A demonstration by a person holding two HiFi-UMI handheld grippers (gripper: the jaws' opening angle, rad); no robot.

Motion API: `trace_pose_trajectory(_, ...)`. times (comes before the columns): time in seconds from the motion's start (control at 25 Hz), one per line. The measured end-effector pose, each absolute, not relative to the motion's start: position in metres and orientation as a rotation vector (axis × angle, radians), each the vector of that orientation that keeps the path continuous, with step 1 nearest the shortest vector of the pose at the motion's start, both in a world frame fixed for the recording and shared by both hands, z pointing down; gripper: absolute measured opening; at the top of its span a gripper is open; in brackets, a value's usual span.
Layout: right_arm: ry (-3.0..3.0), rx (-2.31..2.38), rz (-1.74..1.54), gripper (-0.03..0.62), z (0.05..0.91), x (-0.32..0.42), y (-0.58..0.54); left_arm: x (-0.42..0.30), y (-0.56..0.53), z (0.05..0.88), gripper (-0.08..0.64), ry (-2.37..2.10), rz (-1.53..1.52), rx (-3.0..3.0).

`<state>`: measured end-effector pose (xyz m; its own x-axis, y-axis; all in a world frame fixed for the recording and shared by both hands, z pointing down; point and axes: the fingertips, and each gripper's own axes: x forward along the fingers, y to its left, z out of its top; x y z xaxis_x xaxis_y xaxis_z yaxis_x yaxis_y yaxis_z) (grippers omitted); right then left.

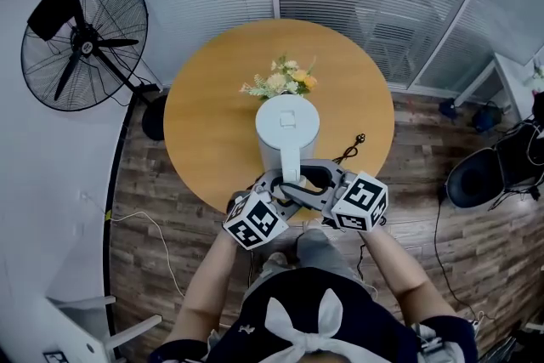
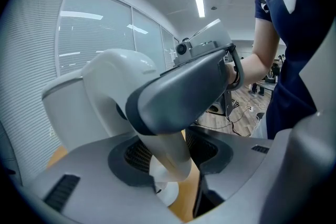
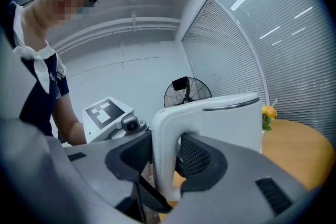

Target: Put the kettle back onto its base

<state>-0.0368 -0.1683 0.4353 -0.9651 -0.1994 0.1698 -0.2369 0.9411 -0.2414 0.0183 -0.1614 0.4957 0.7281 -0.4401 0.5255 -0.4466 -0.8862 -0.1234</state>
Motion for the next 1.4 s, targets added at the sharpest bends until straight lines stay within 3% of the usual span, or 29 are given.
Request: trace_pose_trajectory(1.4, -2.896, 0.334, 0.469, 0.175, 0.464, -0.038, -0.165, 0.018, -0.154, 0.523, 0.204, -0.696, 0.874, 2.863)
